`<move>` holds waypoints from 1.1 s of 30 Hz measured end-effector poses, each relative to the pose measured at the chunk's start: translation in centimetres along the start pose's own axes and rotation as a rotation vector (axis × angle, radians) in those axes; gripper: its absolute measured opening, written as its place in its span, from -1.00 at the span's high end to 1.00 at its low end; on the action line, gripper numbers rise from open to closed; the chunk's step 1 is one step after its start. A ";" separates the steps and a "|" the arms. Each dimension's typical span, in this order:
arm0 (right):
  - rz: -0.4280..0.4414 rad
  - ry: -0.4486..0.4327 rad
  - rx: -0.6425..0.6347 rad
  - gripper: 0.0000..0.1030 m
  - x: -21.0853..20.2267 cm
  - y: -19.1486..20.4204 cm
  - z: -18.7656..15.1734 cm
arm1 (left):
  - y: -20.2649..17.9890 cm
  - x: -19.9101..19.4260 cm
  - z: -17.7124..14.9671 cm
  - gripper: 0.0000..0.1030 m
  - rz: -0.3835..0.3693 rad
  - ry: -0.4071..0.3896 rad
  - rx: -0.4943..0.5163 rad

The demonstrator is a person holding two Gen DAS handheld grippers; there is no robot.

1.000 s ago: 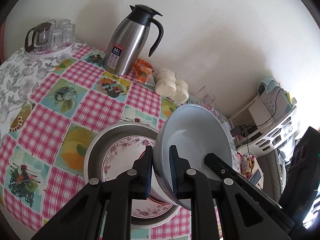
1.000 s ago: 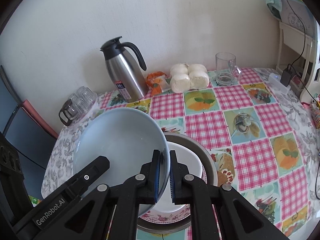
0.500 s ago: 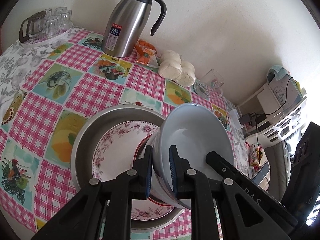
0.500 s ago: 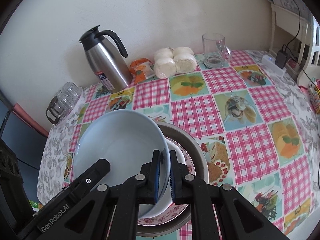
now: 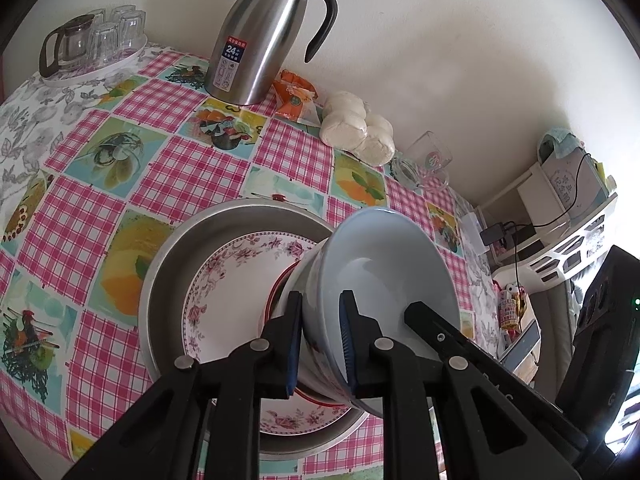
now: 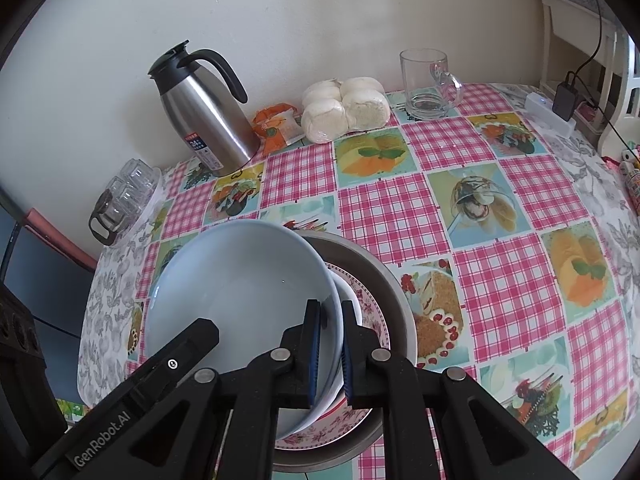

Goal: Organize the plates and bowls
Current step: 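Lower the pale blue bowl into the square white bowl with the right tool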

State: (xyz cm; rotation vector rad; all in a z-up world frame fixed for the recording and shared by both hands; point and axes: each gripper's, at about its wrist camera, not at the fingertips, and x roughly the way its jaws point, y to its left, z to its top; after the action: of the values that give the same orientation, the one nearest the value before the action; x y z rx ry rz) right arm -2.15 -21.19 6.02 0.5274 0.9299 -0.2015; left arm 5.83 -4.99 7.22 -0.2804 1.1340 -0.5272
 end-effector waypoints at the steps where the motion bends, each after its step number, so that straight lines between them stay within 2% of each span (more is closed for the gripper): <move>1: 0.001 0.001 0.000 0.77 0.0 0.0 0.0 | 0.0 0.0 0.0 0.65 -0.001 0.000 -0.001; 15: 0.002 0.000 0.005 0.76 -0.1 -0.1 0.1 | -0.4 -0.3 -0.1 0.60 0.024 0.018 0.025; 18: -0.012 -0.013 0.008 0.76 -0.3 -0.2 0.1 | -0.7 -0.3 -0.1 0.50 0.036 0.018 0.043; 19: -0.017 -0.016 0.009 0.76 -0.4 -0.3 0.1 | -1.0 -0.4 -0.2 0.43 0.037 0.014 0.056; 26: 0.004 -0.025 0.013 0.76 -0.7 -0.6 0.3 | -1.6 -1.5 0.0 0.33 0.109 -0.030 0.102; 33: 0.001 -0.021 0.011 0.77 -0.5 -0.6 0.2 | -0.4 -2.8 0.6 0.33 0.097 -0.090 0.053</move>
State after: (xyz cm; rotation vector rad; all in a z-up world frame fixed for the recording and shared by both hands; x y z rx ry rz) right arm -2.50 -21.89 6.30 0.5351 0.9085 -0.2109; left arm 5.34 -3.84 9.82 -0.1998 1.0391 -0.4537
